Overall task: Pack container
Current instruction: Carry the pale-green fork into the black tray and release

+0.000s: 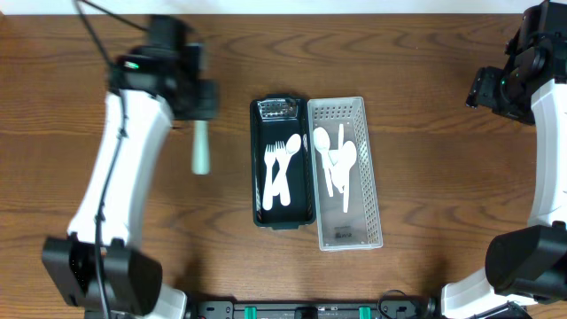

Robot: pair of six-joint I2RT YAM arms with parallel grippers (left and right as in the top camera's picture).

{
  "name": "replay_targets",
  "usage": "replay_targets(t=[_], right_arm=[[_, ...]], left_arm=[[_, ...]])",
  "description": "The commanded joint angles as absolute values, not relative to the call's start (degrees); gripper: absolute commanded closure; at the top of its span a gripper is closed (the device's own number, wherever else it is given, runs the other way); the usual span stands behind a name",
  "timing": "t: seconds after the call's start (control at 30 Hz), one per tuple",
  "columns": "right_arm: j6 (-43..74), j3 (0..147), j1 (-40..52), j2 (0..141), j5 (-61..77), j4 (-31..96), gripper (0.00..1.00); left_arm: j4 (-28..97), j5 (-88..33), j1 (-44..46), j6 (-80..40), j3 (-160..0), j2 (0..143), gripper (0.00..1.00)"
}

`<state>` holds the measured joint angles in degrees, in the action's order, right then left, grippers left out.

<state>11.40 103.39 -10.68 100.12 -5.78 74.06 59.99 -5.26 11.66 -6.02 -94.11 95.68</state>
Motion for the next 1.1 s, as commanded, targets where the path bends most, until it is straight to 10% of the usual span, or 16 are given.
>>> replay_targets(t=[0.0, 0.63, 0.77, 1.07], right_arm=[[10.6, 103.3, -10.8, 100.1, -5.5, 74.0, 0.27], [10.0, 103.3, -10.7, 100.1, -5.5, 74.8, 0.27], [9.1, 103.3, -10.4, 100.1, -5.5, 74.4, 0.28], [7.2, 103.3, -4.3, 100.1, -4.0, 66.4, 0.22]], left_arm=[[59.2, -5.5, 18.5, -20.7, -93.9, 94.8, 0.94], [57.6, -1.3, 29.1, -27.1, -93.6, 113.6, 0.94], [56.0, -1.2, 29.0, -23.9, -93.6, 113.6, 0.55], [54.7, 1.2, 27.3, -16.0, -93.7, 109.4, 0.34]])
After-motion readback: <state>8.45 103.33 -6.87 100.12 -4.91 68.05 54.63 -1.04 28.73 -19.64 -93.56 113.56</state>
